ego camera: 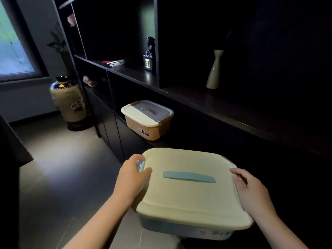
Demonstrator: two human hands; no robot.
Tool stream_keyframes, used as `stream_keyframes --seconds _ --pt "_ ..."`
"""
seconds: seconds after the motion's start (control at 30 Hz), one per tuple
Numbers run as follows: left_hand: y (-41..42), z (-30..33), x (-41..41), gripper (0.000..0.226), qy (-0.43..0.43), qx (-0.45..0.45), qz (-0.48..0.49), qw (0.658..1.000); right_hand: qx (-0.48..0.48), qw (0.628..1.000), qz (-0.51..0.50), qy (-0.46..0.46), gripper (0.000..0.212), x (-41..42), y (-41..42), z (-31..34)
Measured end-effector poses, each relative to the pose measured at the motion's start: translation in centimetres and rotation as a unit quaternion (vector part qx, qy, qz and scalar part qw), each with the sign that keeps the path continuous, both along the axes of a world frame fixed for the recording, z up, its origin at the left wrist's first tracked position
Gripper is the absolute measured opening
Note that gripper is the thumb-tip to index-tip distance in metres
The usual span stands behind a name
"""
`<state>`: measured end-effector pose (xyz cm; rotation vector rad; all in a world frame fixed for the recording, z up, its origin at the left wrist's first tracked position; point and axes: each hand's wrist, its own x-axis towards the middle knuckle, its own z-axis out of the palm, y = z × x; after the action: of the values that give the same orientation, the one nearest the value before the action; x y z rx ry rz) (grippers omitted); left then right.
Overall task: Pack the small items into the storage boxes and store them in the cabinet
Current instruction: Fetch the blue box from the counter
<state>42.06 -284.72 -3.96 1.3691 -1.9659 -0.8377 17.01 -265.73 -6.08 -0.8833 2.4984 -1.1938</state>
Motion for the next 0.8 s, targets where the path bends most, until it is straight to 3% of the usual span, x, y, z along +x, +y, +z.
stream_keyframes --seconds 0.33,0.5,0.6,0.7,0.8 --pt "-15.6 -3.7 -12.0 0.039 -0.021 0.04 -0.133 0.99 0.08 0.982 -0.147 -0.091 0.03 -3.2 -10.6 -2.3" --pt "-21.2 -5.2 -15.6 0.036 0.003 0.035 -0.189 0.981 0.067 0.972 -0.208 -0.084 0.041 -2.7 -14.7 -3.5" --pt "-23.6 -5.1 -17.1 0.029 0.013 0.047 -0.228 0.973 0.097 0.962 -0.253 0.039 0.034 -1.9 -16.6 -3.4" --pt "-24.1 -4.7 -16.6 0.028 -0.008 -0.039 -0.283 0.958 0.118 0.949 -0.214 0.202 0.02 0.5 -17.5 -3.0" --pt "-23.9 -5.7 -13.8 0.026 0.019 -0.155 -0.393 0.906 0.166 0.954 -0.108 0.225 0.046 4.1 -20.2 -3.9"
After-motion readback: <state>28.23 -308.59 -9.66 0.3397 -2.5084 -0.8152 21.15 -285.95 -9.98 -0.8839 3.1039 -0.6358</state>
